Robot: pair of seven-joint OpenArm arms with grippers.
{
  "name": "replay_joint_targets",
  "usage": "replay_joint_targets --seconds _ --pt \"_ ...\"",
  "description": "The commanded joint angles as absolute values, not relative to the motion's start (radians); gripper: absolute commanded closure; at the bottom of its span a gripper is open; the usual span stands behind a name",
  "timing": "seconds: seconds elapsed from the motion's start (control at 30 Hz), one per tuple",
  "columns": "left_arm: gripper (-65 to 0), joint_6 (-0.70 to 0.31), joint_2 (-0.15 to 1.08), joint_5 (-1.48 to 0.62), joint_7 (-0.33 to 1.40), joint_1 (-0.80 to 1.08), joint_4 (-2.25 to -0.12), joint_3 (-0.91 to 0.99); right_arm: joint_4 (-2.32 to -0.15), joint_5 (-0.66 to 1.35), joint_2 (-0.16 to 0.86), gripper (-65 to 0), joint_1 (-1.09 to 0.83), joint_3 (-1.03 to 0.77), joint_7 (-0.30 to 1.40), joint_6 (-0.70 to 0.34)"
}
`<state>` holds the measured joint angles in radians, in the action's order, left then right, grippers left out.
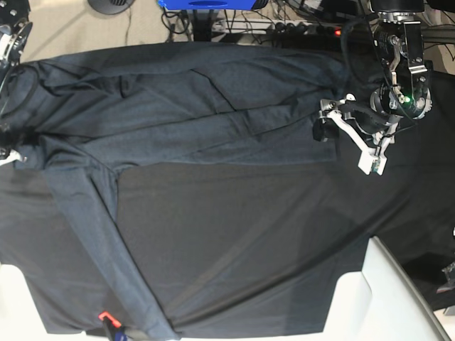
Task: Fold the T-shirt properly
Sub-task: 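Hold the shirt's side edge with the right gripper while the left gripper rests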
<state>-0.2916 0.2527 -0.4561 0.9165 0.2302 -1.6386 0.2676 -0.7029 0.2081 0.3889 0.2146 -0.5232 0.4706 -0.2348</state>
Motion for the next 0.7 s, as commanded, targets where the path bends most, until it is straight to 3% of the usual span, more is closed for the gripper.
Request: replay_joint_targets --seconds 0.0,0.3,0.47,0.67 --pt "-54.1 -0.297 0.265 -0.467 0.900 0.225 -1.653 0.272 -0.716 0.206 0.421 0.0 0.232 -0.524 0.424 -0.228" --pt "-54.1 -0.297 0.265 -0.467 0.900 0.226 -1.653 0.272 -0.717 0.206 0.423 0.0 0.234 -0.524 0.317 -0.222" --pt "-54.1 -0.297 0.265 -0.467 0.900 0.228 -1.653 0.272 -0.792 0.206 0.423 0.0 0.222 -0.524 0.320 -0.143" --pt "-54.1 -0.297 0.265 -0.467 0.900 0.228 -1.641 0.272 -1.184 0.216 0.357 0.0 0.085 -0.539 0.585 -0.182"
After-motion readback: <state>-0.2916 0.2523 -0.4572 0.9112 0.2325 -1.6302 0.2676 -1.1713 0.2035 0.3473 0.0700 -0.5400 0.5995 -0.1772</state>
